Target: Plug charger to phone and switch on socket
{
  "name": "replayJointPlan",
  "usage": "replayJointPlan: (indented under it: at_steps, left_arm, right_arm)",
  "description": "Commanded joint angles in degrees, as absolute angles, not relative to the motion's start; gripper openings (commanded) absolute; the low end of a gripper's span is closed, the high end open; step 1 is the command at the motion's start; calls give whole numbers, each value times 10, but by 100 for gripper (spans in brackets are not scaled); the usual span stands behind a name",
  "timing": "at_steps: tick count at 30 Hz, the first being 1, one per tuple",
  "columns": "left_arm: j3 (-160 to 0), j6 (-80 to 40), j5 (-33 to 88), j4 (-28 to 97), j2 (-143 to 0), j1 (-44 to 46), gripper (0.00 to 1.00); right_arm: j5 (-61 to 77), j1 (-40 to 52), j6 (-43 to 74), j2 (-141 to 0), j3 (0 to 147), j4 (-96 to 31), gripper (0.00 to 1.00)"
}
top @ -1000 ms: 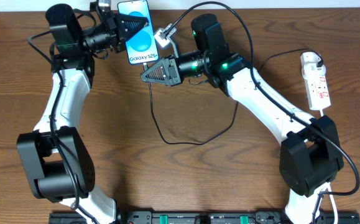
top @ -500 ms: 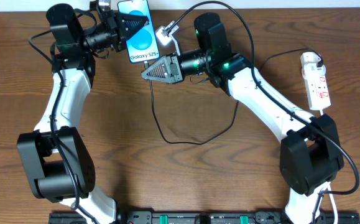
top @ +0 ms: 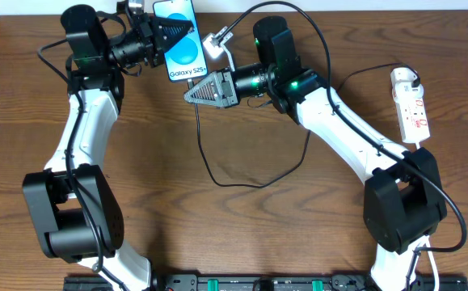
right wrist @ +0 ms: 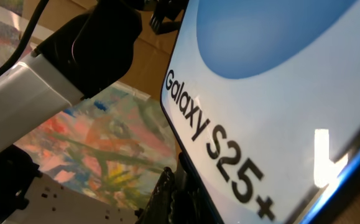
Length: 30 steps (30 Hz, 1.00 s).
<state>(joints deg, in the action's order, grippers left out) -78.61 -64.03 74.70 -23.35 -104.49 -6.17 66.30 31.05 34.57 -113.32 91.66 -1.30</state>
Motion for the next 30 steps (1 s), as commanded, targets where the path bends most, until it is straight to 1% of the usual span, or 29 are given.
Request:
replayJointPlan:
  at_steps: [1,4,6,7,10,12,15,19,22,25,27,30]
  left_arm:
    - [-790,-623,808,-232,-1037,-47,7]
    - [-790,-623,808,-232,-1037,-47,7]
    - [-790,-623,806,-232,-1037,-47,7]
    - [-790,-623,805,-232,-1037,-47,7]
    - [-790,-623,806,-232,-1037,-47,7]
    - [-790,-621,806,-232,-1037,-47,7]
    - [-790,-613,806,-232,-1037,-47,7]
    - [-790,-584,811,-231,-1037,-47,7]
    - [-790,-544,819,-206,-1037,-47,7]
    - [-790,-456,816,-111,-1037,-47,7]
    - [-787,-385,786,-14,-1037,-47,7]
    - [-778,-335,743,57,-1037,-46,7]
  right_arm:
    - [621,290,347,-1132,928,-17,6]
    - [621,289,340,-1132,928,-34,13]
    - [621,289,337,-1132,928,-39,17]
    - [621,288,337,-1132,928,-41,24]
    - [622,284,337,-1132,928,-41,39]
    - [626,279,338,-1132,928,-41,46]
    - [634,269,337,-1132,928,-41,52]
    - [634,253,337,-1132,928,-41,56]
    - [634,231,336,-1132,928,-55,57]
    - [627,210,311,-1132,928,-89,57]
    - [601,194,281,-1132,928,-142,57]
    - [551,187,243,-1132,928,-211,57]
